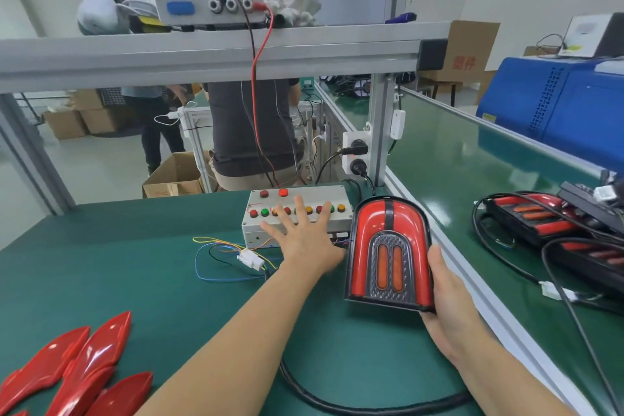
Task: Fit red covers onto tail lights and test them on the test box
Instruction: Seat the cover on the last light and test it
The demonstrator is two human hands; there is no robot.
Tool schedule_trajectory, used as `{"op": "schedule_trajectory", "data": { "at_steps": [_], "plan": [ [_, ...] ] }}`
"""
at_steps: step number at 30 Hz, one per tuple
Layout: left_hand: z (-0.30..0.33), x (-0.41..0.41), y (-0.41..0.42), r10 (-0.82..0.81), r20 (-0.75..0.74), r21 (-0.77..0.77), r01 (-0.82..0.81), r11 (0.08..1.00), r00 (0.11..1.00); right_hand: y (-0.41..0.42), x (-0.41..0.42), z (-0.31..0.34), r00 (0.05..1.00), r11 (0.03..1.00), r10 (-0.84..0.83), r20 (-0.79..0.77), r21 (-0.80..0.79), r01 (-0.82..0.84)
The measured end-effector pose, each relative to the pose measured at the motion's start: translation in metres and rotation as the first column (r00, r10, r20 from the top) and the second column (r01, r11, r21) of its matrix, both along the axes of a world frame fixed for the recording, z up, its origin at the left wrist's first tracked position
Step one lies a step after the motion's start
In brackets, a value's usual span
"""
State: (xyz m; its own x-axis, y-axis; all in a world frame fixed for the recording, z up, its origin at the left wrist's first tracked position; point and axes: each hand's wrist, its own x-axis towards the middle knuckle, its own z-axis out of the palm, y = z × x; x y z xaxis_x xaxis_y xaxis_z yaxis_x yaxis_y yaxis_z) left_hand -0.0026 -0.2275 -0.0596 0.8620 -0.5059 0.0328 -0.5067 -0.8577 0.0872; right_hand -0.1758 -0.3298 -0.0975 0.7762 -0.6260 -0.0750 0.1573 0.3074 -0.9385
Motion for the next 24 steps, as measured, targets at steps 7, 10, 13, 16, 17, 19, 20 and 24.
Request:
{"op": "schedule_trajectory", "data": {
  "at_steps": [7, 10, 13, 16, 17, 19, 20, 24],
  "plan": [
    [0.012, 0.0, 0.0, -0.003, -0.064, 0.012, 0.004, 1.0, 0.998, 0.001, 0.001, 0.003, 1.0, 1.0, 0.009, 0.009, -0.008, -0.009],
    [0.012, 0.0, 0.001, -0.01, -0.072, 0.007, 0.01, 1.0, 0.997, 0.0, 0.002, 0.003, 0.999, 1.0, -0.016, 0.036, 0.027, 0.015],
    [0.011, 0.001, 0.0, -0.013, -0.076, -0.012, 0.013, 1.0, 0.997, 0.0, 0.002, 0.003, 0.998, 0.999, -0.033, 0.052, 0.034, 0.031],
    [0.013, 0.0, -0.002, -0.02, -0.103, -0.03, 0.017, 0.999, 0.995, 0.0, 0.0, 0.001, 0.999, 0.999, -0.025, 0.046, 0.026, 0.024],
    [0.014, 0.0, -0.003, -0.02, -0.106, -0.033, 0.017, 0.999, 0.994, 0.0, 0.0, 0.0, 0.999, 0.999, -0.023, 0.045, 0.024, 0.022],
    [0.014, -0.002, -0.002, -0.021, -0.105, -0.036, 0.017, 0.999, 0.994, 0.0, -0.001, 0.0, 0.999, 0.999, -0.025, 0.045, 0.023, 0.024],
    [0.014, -0.002, -0.002, -0.02, -0.105, -0.039, 0.016, 0.999, 0.994, 0.0, -0.001, 0.0, 0.998, 0.999, -0.029, 0.047, 0.025, 0.028],
    [0.015, -0.003, -0.002, -0.013, -0.1, -0.044, 0.009, 0.999, 0.995, 0.001, -0.001, 0.0, 0.998, 0.999, -0.033, 0.053, 0.023, 0.032]
  ]
}}
